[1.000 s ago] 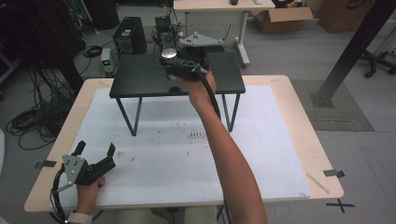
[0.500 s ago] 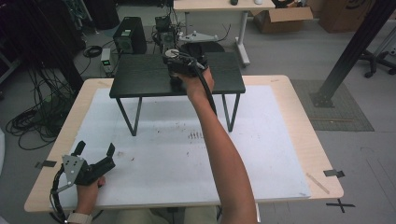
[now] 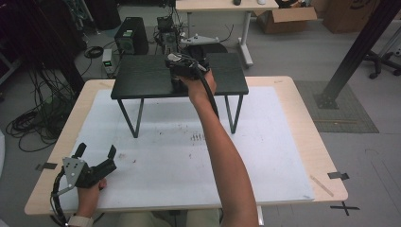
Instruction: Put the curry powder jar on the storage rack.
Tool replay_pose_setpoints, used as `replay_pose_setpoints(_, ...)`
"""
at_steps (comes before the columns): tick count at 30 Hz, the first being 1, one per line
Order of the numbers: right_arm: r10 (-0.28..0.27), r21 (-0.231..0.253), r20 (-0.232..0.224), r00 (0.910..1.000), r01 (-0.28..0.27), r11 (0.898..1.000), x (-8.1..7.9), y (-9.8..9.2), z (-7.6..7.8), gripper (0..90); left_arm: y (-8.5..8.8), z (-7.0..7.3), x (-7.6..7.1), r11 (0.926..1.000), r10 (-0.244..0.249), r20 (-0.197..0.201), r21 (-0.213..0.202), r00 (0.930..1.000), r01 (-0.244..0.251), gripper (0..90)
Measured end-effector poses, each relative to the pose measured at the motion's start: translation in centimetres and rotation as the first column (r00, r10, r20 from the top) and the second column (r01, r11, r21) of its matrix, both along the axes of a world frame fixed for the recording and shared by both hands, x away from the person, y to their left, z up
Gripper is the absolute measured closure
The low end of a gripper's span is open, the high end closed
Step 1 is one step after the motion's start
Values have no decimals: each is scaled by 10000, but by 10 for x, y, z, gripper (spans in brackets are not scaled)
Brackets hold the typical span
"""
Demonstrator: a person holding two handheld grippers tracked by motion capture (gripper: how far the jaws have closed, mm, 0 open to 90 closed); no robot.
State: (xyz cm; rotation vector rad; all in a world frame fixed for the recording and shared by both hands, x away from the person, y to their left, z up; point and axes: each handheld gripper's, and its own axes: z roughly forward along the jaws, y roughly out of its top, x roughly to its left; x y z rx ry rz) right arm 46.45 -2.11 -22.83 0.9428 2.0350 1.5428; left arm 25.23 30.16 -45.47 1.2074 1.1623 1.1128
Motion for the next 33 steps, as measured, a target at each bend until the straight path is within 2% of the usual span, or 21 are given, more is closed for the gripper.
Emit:
replay_pose_setpoints(2,-21,43,26,10000,21,10000,0,-1,0,461,0,0,0,10000,0,-1,2,10000,0,2)
replay_pose_setpoints(6,-19,503,26,10000,18,9987,-2,-4,2,419,0,0,0,10000,6,12,4,10000,-6,2)
replay_pose_setpoints(11,-86,722,213,9997,71,9974,-5,-8,4,382,0,0,0,10000,6,26,-10,10000,-6,2)
replay_pose_setpoints(13,-137,807,258,9996,116,9967,-7,-9,6,338,0,0,0,10000,11,33,1,10000,-11,2)
replay_pose_setpoints(20,-148,826,431,9990,112,9965,-14,-12,9,200,-1,0,0,10000,15,22,50,10000,-15,2)
replay_pose_setpoints(26,-42,526,575,9983,12,9986,-22,-14,13,84,-1,0,0,9999,23,-12,104,10000,-23,2)
replay_pose_setpoints(29,-135,759,564,9983,92,9971,-26,-18,14,35,-1,0,0,9999,21,-18,125,10000,-21,2)
replay_pose_setpoints(33,-112,836,939,9955,34,9965,-35,-26,15,15,-1,0,0,9999,23,-14,136,10000,-23,2)
